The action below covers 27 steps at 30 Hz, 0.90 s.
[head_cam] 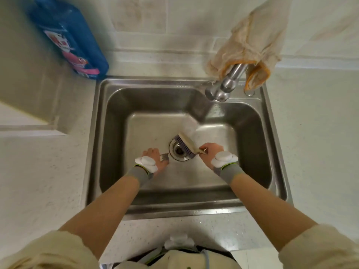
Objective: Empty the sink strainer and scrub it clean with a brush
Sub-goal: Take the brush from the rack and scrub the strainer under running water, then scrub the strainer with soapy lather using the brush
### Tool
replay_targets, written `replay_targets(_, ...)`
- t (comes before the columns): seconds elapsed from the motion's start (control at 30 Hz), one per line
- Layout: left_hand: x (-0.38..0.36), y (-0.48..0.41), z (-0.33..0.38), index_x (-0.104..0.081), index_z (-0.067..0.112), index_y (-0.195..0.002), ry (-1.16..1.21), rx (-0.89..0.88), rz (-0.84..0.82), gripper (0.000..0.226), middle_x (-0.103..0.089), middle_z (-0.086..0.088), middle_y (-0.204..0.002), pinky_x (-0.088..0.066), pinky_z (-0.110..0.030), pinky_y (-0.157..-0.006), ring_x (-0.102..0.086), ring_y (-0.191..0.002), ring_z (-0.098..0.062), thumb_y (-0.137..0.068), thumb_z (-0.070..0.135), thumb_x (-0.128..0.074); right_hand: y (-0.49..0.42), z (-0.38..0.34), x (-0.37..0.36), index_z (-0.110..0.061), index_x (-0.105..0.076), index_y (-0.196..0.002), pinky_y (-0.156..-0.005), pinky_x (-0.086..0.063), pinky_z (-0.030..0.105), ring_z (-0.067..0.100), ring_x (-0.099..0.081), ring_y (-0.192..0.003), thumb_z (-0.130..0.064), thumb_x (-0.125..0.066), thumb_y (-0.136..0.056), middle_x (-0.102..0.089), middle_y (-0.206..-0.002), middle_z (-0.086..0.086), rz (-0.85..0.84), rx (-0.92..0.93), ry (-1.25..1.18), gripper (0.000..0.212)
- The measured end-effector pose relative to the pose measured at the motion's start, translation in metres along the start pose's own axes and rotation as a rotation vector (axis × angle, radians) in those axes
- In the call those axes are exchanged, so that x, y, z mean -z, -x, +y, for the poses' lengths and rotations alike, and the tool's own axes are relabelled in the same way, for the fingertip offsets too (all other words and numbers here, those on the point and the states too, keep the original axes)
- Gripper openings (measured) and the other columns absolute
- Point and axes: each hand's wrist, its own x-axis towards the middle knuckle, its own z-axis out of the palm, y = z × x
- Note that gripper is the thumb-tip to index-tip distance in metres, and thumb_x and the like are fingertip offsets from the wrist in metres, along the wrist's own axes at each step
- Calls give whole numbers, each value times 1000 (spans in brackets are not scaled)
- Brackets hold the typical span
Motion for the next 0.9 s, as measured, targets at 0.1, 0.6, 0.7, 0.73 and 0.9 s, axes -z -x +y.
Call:
replay_targets(0.1, -19, -12, -11, -28, 9, -142, 19, 3, -91, 66, -28, -18, -149, -31, -38, -112, -32, -134, -36, -87, 40, -49, -4, -3, -16, -16, -63, -117, -90, -47, 31, 29, -61, -109, -27, -54, -91, -66, -117, 9, -60, -39, -36, 30)
replay_targets(0.6, 7, -5, 2, -44, 8, -130, 667, 8, 49, 43, -51, -12, -132, -40, -34, -95, -54, -113, -32, -97, 34, -36, 5, -28, -33, 2, -55, -115, -42, -46, 14, 8, -52, -41, -2, -46, -95, -58, -74, 12, -208, -79, -556, 22)
replay_targets(0.7, 42, 13, 18, -47, 6, -125, 1055, -29, 169, 40, -57, -8, -99, -43, -21, -53, -53, -65, -17, -95, 33, -43, 21, -38, -23, 5, -56, -119, -58, -53, 14, 15, -57, -64, -3, -55, -91, -60, -98, 19, -200, 31, -497, 29)
replay_targets(0.73, 52, 19, 20, -49, 5, -122, 1083, -63, 213, 38, -55, -6, -89, -39, -14, -44, -49, -59, -13, -93, 28, -48, 27, -42, -19, 5, -56, -119, -58, -53, 10, 14, -57, -67, -2, -55, -90, -59, -99, 17, -198, 66, -516, 30)
replay_targets(0.9, 94, 52, 11, -53, 12, -102, 1079, -199, 342, 15, -49, 2, -71, -35, -4, -39, -47, -59, -10, -88, 10, -56, 55, -67, -2, 15, -54, -109, -57, -48, 17, 25, -52, -77, 6, -57, -86, -54, -86, 17, -189, 221, -508, 25)
